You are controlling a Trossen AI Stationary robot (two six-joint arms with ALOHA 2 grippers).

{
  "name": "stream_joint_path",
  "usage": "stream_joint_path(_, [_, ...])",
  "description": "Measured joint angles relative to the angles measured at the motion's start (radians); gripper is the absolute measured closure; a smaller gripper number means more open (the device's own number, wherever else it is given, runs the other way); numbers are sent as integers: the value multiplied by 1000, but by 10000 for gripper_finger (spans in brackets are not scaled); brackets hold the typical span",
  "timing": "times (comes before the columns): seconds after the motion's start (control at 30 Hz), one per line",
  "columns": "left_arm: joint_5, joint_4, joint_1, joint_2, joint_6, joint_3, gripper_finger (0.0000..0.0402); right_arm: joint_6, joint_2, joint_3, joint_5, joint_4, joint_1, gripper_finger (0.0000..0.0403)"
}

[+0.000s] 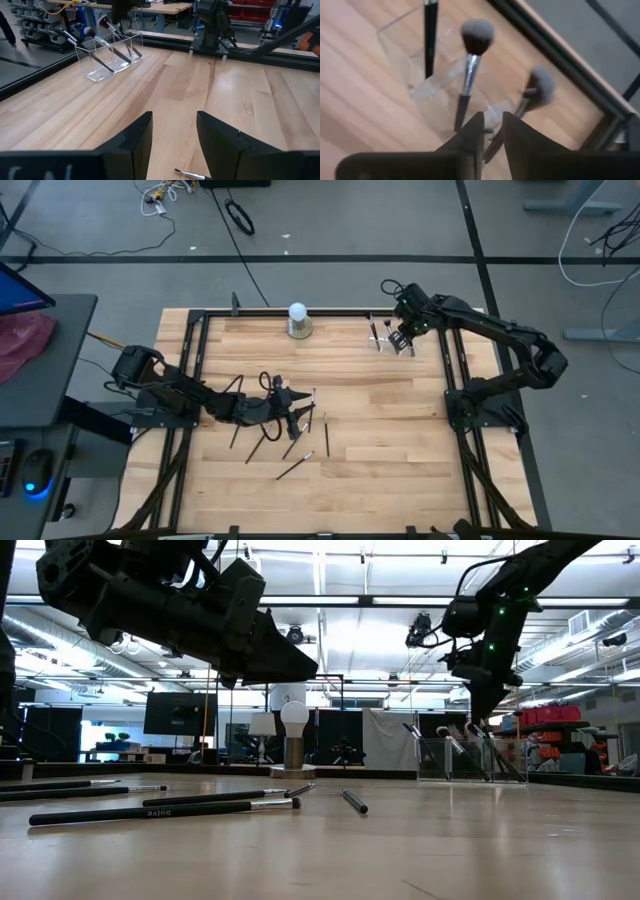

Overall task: Put items in baskets/containers
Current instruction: Put the silver eyeshadow brush into the transparent organizer, then put the silver liner brush into the transparent organizer

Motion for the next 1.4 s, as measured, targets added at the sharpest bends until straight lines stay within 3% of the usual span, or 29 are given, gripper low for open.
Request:
stream_joint_path(0.2, [-1,-71,-23,-60,8,3,241,-15,-60,0,142,6,0,281])
stream_joint_path(0.43, [-48,-575,-96,-254,-92,81,241,-9,-231,0,143,49,86,253])
stream_joint_path(0.6, [-84,-1030,-167,-337,-361,173,241,-7,-321,-42,129,188,266,252])
stream_joint_path(0.87, [-8,-1540,-320,-341,-934,192,241,-18,-358,-361,59,796,615,252])
stream_joint_path(1.1, [-6,-1598,-436,-341,-1203,113,241,-42,-289,-545,55,1141,828,252])
stream_joint_path(1.4, [-77,-1379,-453,-341,-1310,-53,238,70,-197,-592,77,1230,919,252])
